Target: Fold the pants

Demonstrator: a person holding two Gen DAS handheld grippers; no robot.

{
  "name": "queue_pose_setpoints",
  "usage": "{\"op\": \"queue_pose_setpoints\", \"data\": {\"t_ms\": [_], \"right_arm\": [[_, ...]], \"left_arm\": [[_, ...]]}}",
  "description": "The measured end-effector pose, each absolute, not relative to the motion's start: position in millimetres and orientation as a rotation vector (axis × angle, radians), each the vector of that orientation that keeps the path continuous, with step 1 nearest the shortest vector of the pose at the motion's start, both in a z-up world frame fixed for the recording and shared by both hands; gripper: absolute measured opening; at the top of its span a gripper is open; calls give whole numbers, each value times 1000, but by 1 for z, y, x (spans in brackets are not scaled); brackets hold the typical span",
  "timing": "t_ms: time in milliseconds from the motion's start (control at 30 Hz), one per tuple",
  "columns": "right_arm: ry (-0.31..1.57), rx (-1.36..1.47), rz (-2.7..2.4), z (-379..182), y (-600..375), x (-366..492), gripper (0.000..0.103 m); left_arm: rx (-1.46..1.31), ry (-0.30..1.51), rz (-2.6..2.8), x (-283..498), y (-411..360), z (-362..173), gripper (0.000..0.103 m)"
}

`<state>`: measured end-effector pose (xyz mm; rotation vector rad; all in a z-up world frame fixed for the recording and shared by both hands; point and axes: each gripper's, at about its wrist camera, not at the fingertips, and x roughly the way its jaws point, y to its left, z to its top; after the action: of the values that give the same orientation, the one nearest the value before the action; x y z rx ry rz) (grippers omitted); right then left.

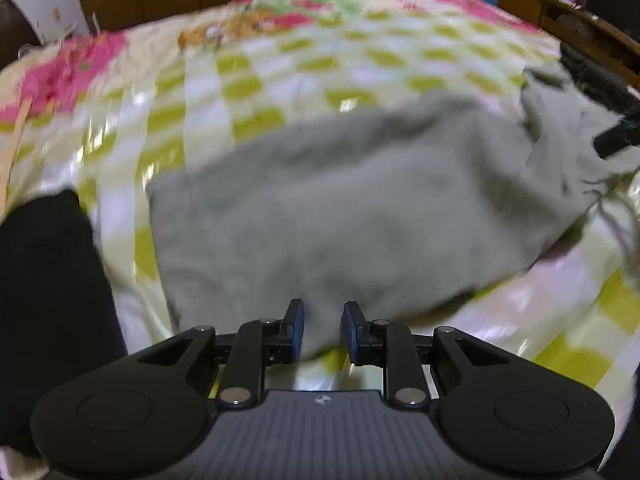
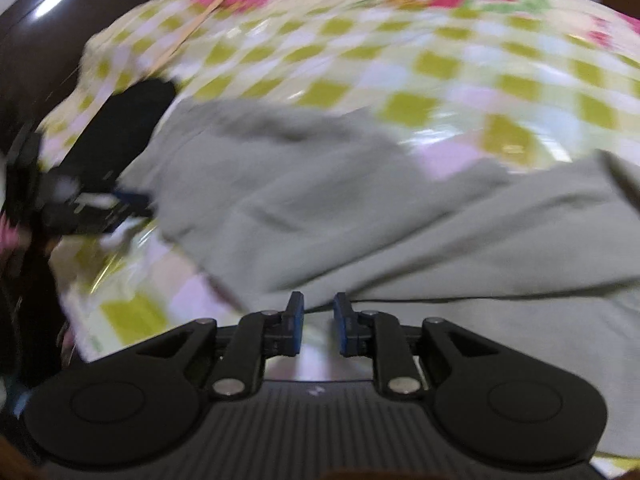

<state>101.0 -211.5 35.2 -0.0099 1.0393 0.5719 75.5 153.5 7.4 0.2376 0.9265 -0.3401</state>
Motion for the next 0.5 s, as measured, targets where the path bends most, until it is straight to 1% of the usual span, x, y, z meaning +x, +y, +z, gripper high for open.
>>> {"op": "queue_pose_setpoints", "data": {"t_ms": [100,133,167,267,333,400,500], "right_arm": [[999,28,438,43,-249,123,26],[988,43,394,44,-260,131,30],[978,69,351,44,-272,140,33],[949,205,231,43,-310,168,40],[927,352,149,37,-337,182,42],[905,487,85,29,-362,195,42],[878,560,-2,20,-386,206,43]], "left_arm": [[258,874,-389,84,129,26,36],[256,864,-420,89,116,30,37],[252,856,-457,93,102,31,37],[256,840,-569,105,59,28,37],[262,827,-641,115,28,23,37],[266,815,-699,122,0,19,37],[255,801,-762,130,-31,18,38]]}}
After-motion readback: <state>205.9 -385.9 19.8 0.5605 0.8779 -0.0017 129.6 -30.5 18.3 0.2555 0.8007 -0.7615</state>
